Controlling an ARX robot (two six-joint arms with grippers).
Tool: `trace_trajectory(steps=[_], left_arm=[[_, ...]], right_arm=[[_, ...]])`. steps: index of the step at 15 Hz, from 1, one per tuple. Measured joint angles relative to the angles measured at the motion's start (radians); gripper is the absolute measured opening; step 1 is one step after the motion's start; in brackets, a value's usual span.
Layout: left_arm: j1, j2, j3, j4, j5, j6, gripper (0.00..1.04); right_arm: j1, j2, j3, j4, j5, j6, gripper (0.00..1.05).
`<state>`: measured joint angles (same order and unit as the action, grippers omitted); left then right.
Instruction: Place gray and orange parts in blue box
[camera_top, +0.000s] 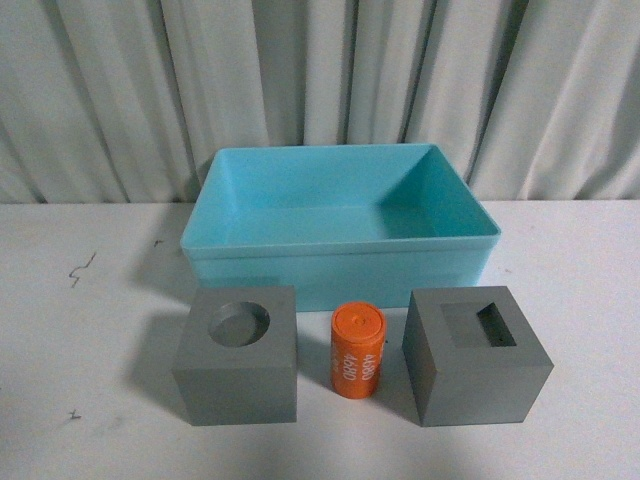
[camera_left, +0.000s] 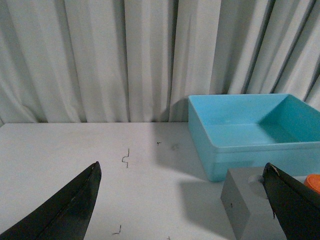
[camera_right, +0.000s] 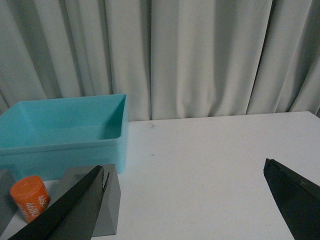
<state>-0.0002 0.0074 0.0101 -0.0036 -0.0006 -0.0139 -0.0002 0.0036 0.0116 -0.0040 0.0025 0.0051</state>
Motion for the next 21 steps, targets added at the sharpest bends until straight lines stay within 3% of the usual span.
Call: trace_trajectory(steps=[13, 14, 16, 17, 19, 21], left_arm=[[0.0, 0.0, 0.0, 0.0, 0.0, 0.0, 0.98], [0.0, 0.0, 0.0, 0.0, -0.001, 0.0, 0.98], [0.0, 0.0, 0.0, 0.0, 0.0, 0.0, 0.98], [0.0, 0.0, 0.0, 0.0, 0.0, 0.0, 0.98], [0.0, 0.0, 0.0, 0.0, 0.0, 0.0, 0.98], [0.0, 0.0, 0.0, 0.0, 0.0, 0.0, 0.98]], right_arm=[[0.001, 0.006, 0.005, -0.03, 0.005, 0.006, 0.98], [-0.014, 0.179, 0.107, -0.235, 0.016, 0.061, 0.98], [-0.135, 0.567, 0.268, -0.073, -0.072, 0.066, 0.98], [-0.135, 0.723, 0.367, 0.022, -0.146, 0.034, 0.98], [-0.079, 1.027, 0.544, 0.017, -0.295, -0.078, 0.98], [-0.016, 1.266, 0.581, 0.045, -0.323, -0.122, 0.98]])
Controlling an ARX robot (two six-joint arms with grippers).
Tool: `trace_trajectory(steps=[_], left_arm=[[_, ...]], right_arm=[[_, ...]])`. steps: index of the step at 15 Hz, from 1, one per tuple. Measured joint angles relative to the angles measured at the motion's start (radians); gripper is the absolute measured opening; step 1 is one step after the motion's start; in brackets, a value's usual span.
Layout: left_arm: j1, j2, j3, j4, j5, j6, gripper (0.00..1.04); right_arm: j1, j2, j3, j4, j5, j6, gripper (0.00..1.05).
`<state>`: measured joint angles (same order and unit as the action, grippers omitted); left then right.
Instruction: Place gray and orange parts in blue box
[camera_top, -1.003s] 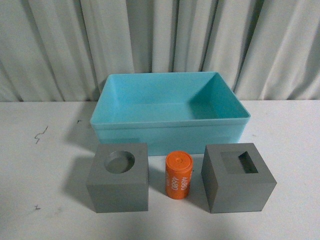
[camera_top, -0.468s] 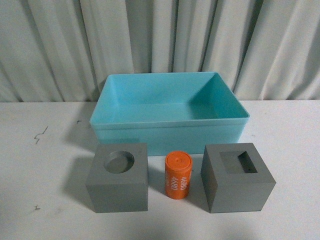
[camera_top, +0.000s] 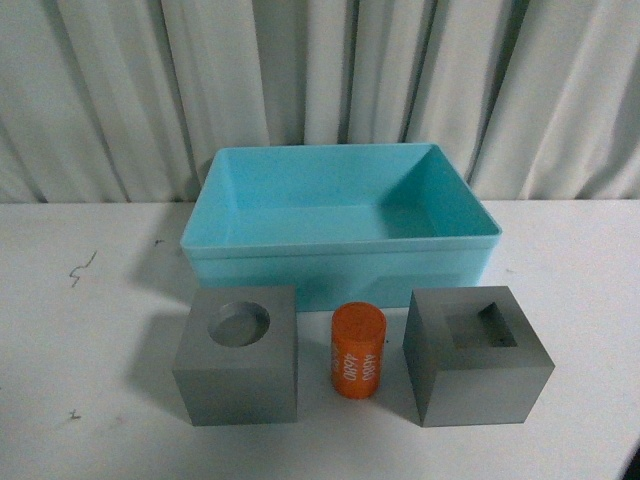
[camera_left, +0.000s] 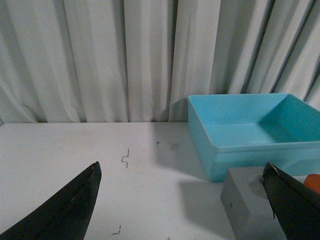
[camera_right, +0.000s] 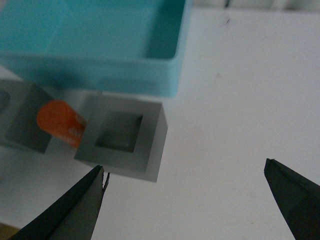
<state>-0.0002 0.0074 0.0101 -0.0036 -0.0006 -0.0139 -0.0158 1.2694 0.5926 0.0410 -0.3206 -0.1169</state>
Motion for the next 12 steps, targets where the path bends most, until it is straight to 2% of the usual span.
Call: trace_trajectory(steps=[5, 12], left_arm=[[0.0, 0.0, 0.0, 0.0, 0.0, 0.0, 0.98], [0.0, 0.0, 0.0, 0.0, 0.0, 0.0, 0.98]], right_arm=[[0.11, 0.349, 0.098, 0.119, 0.011, 0.056, 0.98], [0.173, 0.577, 0.206, 0.169, 0.092, 0.148, 0.98]])
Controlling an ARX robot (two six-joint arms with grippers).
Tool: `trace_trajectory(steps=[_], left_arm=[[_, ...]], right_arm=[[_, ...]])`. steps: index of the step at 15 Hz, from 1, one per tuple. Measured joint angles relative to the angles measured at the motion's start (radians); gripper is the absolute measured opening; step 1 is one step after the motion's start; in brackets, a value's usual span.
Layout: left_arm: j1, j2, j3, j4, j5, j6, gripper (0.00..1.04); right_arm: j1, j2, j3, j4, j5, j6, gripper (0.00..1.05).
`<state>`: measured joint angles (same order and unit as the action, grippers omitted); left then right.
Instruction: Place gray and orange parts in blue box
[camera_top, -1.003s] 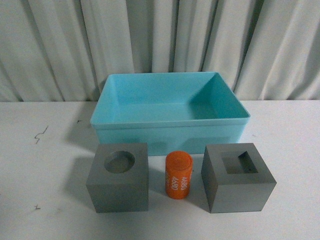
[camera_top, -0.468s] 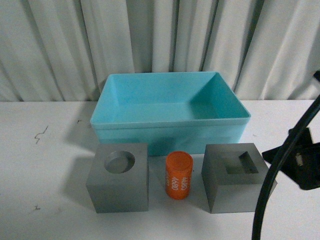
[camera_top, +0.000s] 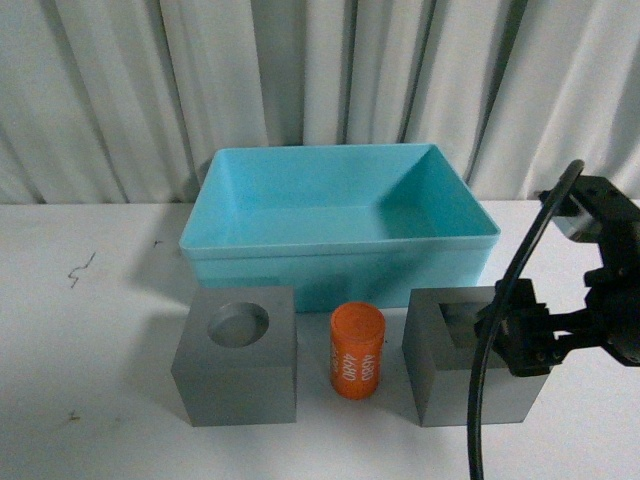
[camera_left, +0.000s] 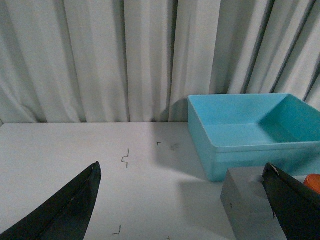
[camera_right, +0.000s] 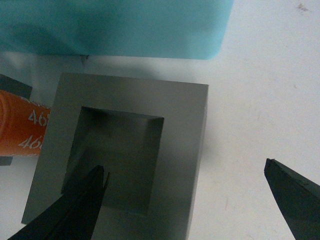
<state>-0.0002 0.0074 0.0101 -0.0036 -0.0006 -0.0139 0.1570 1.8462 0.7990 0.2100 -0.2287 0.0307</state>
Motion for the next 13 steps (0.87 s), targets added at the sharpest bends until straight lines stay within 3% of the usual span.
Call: trace_trajectory(steps=[4, 5, 6, 10, 11, 13], left_arm=[[0.0, 0.0, 0.0, 0.0, 0.0, 0.0, 0.98], [0.0, 0.0, 0.0, 0.0, 0.0, 0.0, 0.98], [0.0, 0.0, 0.0, 0.0, 0.0, 0.0, 0.98], [0.0, 0.0, 0.0, 0.0, 0.0, 0.0, 0.98], [0.0, 0.0, 0.0, 0.0, 0.0, 0.0, 0.98], [0.0, 0.0, 0.0, 0.0, 0.0, 0.0, 0.98]], right_arm=[[0.029, 0.05, 0.033, 0.001, 0.02, 0.039, 0.98], [0.034, 0.053, 0.037, 0.0, 0.035, 0.051, 0.92], [0.047, 0.057, 0.043, -0.006, 0.051, 0.064, 0.72], [0.052, 0.04, 0.031, 0.005, 0.089, 0.093, 0.31], [0.052, 0.021, 0.016, 0.004, 0.1, 0.095, 0.23], [0.043, -0.099, -0.055, -0.059, 0.095, 0.112, 0.19]])
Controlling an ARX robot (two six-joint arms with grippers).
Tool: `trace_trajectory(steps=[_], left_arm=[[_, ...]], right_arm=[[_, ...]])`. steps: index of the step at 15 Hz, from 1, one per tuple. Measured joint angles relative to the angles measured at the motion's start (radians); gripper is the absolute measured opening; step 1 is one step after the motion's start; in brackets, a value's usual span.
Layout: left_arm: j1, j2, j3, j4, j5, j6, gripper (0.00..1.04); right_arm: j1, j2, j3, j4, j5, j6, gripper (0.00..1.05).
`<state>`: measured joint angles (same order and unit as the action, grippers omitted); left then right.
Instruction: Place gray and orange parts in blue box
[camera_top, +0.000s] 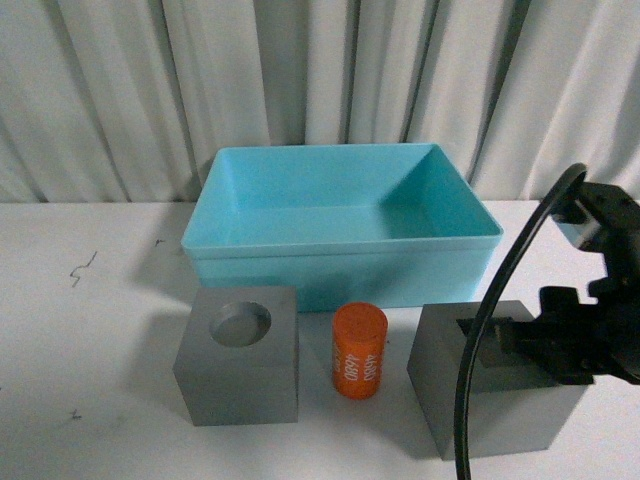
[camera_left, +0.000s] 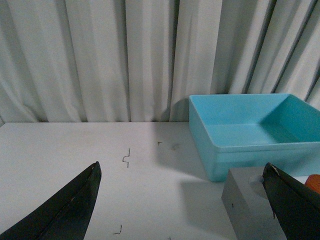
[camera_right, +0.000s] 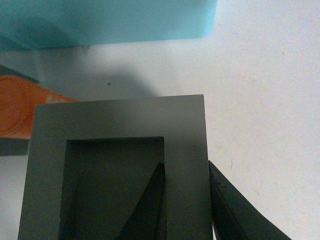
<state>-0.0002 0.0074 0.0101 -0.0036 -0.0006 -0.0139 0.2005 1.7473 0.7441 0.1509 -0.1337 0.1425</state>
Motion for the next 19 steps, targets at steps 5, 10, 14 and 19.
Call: trace_trajectory(steps=[5, 10, 14, 19], left_arm=[[0.0, 0.0, 0.0, 0.0, 0.0, 0.0, 0.98], [0.0, 0.0, 0.0, 0.0, 0.0, 0.0, 0.98], [0.0, 0.0, 0.0, 0.0, 0.0, 0.0, 0.98], [0.0, 0.0, 0.0, 0.0, 0.0, 0.0, 0.98]], right_arm=[[-0.107, -0.414, 0.109, -0.036, -0.111, -0.025, 0.19], [-0.095, 0.019, 0.447, 0.044, -0.09, -0.013, 0.18], [-0.006, 0.338, 0.73, -0.039, -0.013, 0.064, 0.18], [0.017, 0.427, 0.792, -0.095, 0.135, 0.098, 0.18]])
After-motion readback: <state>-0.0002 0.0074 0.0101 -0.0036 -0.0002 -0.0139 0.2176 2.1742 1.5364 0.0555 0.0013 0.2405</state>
